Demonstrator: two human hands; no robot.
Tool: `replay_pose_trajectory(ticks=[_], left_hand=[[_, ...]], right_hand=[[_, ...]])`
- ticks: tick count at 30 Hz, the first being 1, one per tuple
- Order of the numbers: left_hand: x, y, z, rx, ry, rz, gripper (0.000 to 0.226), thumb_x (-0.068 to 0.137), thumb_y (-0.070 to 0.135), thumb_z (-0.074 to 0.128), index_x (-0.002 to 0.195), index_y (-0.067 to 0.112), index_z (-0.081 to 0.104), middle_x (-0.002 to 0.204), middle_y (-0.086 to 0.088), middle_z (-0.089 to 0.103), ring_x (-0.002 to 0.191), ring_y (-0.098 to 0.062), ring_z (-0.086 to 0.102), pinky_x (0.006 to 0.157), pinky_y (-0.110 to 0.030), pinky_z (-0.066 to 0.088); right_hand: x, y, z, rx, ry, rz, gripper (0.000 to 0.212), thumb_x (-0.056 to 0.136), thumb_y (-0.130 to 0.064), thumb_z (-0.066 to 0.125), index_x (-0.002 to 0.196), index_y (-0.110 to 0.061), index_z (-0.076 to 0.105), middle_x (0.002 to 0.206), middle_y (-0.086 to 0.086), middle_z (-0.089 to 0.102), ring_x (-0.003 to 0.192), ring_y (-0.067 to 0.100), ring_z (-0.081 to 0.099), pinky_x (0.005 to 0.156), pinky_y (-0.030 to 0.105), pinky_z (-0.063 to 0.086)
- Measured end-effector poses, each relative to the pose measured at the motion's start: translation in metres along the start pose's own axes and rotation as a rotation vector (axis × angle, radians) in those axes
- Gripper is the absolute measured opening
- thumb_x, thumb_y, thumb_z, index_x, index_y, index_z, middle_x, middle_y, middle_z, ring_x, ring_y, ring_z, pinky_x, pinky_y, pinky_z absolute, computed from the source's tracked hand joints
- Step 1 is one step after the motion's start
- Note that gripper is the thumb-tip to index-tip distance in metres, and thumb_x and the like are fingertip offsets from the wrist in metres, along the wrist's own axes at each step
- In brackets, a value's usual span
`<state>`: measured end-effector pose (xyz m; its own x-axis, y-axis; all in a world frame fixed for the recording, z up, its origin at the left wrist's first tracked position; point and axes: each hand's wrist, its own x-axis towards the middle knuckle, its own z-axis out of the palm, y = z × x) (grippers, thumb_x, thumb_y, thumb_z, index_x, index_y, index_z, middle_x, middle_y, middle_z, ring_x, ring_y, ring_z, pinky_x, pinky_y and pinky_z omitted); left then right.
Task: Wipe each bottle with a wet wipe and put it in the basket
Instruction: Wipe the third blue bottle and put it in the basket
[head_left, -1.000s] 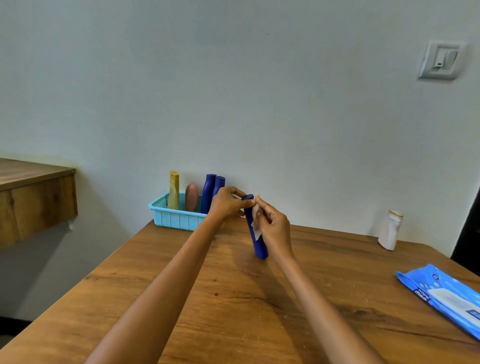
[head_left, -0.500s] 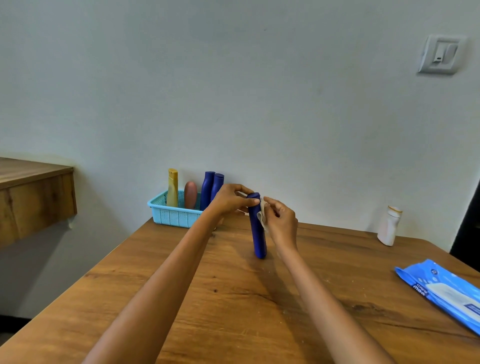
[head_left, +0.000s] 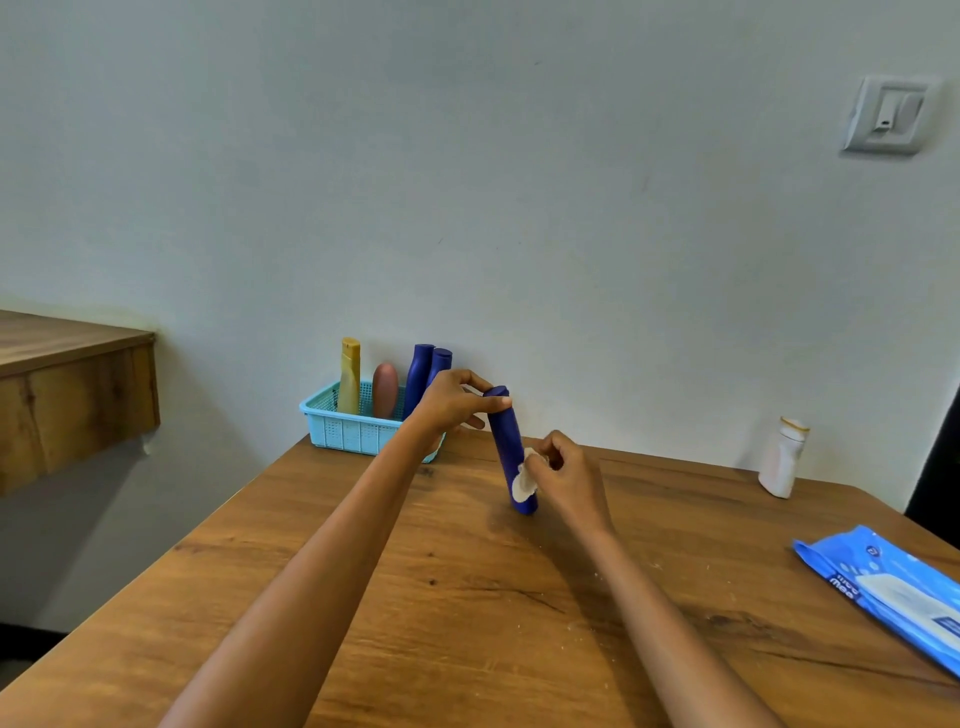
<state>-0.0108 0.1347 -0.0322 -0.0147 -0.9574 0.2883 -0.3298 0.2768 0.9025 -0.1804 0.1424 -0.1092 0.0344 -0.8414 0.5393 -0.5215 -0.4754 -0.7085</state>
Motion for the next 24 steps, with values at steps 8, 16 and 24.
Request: replay_pose_trajectory(ticks=[8,16,24], left_hand=[[-0.003,0.007,0.002,-0.01,-0.114,0.036,0.026,0.087,0.008,0.063,0.113,0.005,0.059,0.096,-0.005,0.063,0.076,-0.009,0.062,0.055,-0.011,0.05],[-0.003,0.001,0.003,0.045,-0.059,0.093,0.029,0.085,0.007,0.065,0.114,0.003,0.063,0.104,-0.012,0.068,0.082,-0.013,0.064,0.065,-0.017,0.052],[-0.004,-0.002,-0.006,0.02,-0.046,0.028,0.031,0.087,0.008,0.064,0.117,0.002,0.059,0.099,-0.008,0.062,0.073,-0.008,0.06,0.053,-0.009,0.049]], right_hand=[[0.023,-0.03,0.0,0.354,0.232,0.04,0.023,0.094,-0.022,0.054,0.113,-0.015,0.065,0.111,-0.004,0.065,0.1,0.008,0.059,0.074,0.011,0.046],[0.009,-0.028,0.023,0.269,0.15,-0.086,0.041,0.097,-0.031,0.045,0.136,-0.018,0.049,0.131,-0.003,0.057,0.115,0.009,0.055,0.089,0.018,0.049],[-0.001,0.005,0.012,0.028,0.033,-0.108,0.026,0.095,-0.032,0.051,0.117,-0.02,0.06,0.099,-0.01,0.065,0.09,0.009,0.063,0.07,0.025,0.054]])
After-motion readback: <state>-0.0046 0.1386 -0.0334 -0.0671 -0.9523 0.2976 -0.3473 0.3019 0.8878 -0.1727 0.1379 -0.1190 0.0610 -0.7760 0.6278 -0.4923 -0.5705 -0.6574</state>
